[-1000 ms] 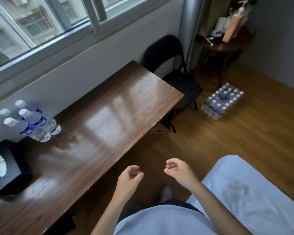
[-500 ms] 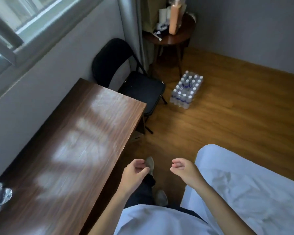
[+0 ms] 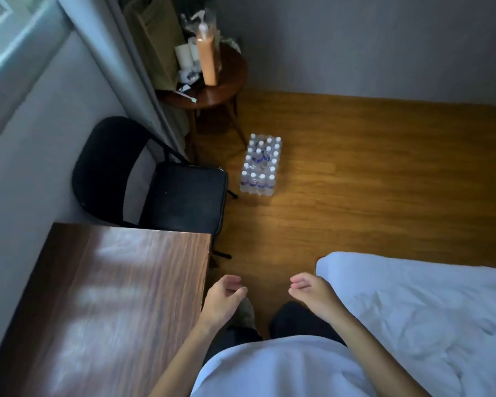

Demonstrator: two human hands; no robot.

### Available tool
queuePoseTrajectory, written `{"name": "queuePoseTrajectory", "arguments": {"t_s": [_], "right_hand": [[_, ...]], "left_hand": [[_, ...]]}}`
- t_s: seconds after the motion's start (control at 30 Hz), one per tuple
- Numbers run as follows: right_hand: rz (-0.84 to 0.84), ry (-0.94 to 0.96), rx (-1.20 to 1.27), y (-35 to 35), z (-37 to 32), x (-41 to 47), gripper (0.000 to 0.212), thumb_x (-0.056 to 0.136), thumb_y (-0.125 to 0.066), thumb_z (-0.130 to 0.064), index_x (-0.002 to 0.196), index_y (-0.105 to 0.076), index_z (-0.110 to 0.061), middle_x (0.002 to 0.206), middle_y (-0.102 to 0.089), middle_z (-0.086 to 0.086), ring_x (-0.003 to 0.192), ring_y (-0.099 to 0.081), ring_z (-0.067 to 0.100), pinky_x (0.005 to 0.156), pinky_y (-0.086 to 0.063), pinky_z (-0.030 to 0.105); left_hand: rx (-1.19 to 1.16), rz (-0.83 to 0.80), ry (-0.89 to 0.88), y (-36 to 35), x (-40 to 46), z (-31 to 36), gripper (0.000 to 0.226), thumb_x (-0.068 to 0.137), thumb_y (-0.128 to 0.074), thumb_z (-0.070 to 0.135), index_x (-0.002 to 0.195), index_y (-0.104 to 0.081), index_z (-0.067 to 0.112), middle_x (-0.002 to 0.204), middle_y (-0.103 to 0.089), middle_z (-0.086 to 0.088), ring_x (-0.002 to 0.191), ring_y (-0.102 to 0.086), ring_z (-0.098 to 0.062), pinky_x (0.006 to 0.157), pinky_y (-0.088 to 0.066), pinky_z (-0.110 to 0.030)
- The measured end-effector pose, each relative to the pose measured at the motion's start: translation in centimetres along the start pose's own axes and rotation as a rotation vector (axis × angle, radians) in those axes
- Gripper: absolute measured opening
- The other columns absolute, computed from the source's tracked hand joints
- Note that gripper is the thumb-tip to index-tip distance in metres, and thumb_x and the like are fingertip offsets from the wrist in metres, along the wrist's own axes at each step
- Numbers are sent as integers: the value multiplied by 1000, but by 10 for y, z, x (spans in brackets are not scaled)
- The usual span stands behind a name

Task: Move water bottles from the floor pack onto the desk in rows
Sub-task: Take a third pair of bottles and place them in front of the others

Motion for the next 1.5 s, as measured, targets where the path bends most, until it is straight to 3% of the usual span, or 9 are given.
{"name": "queuePoseTrajectory", "arguments": {"t_s": [0.3, 0.4, 0.5, 0.7, 1.2, 1.37, 1.5], "right_hand": [[4, -74, 66, 20, -27, 59, 25, 87, -64, -19, 112, -63, -18, 101, -68, -5, 95, -63, 7, 85, -48, 20], [7, -76, 102, 37, -39, 88, 25, 87, -65, -19, 111, -64, -19, 102, -68, -4, 97, -64, 9, 92, -49, 26], [-5, -54, 108, 62, -55, 125, 21, 87, -66, -21, 108, -63, -25, 103, -68, -5, 96, -63, 7, 90, -49, 24], [-5, -21, 74, 127, -93, 202, 17, 87, -66, -25, 104, -62, -27, 100, -68, -7, 94, -63, 6, 86, -50, 24], [1, -25, 146, 233, -160, 349, 15, 86, -68, -21, 100, -65, -25, 97, -68, -5, 92, -65, 10, 82, -52, 29], [21, -45, 192, 254, -185, 400, 19, 87, -67, -19, 106, -66, -17, 99, -68, -2, 91, -64, 10, 71, -46, 19], [103, -112, 295, 272, -204, 449, 22, 86, -67, -17, 107, -68, -14, 100, -69, 1, 94, -66, 14, 81, -53, 27]], "left_hand": [[110, -105, 14, 13, 72, 17, 27, 99, -56, 23, 126, -57, 19, 111, -62, 7, 104, -59, -7, 73, -43, -6], [102, -135, 38, 14, 102, 36, 27, 98, -58, 24, 124, -56, 20, 111, -64, 6, 104, -60, -7, 72, -44, -7], [75, -131, 58, 17, 139, 63, 28, 95, -63, 27, 121, -57, 21, 109, -66, 5, 100, -62, -6, 72, -45, -8], [62, -95, 82, 20, 220, 127, 31, 91, -67, 28, 120, -60, 18, 105, -70, 3, 99, -66, -10, 87, -54, -25], [81, -75, 87, 29, 367, 256, 25, 91, -67, 22, 115, -63, 16, 91, -69, 2, 92, -67, -16, 80, -49, -20], [145, -133, 98, 35, 428, 282, 25, 91, -66, 21, 115, -63, 16, 90, -68, 5, 93, -67, -15, 85, -51, -23], [158, -146, 132, 40, 485, 304, 16, 88, -68, 18, 102, -63, 24, 83, -66, 10, 87, -65, -13, 77, -48, -19]]}}
Point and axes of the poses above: each hand's wrist, its own x-axis towards the middle knuckle, its own y-axis out of the back of the hand, z = x × y, the point moved 4 cm from there along x, towards the middle knuckle
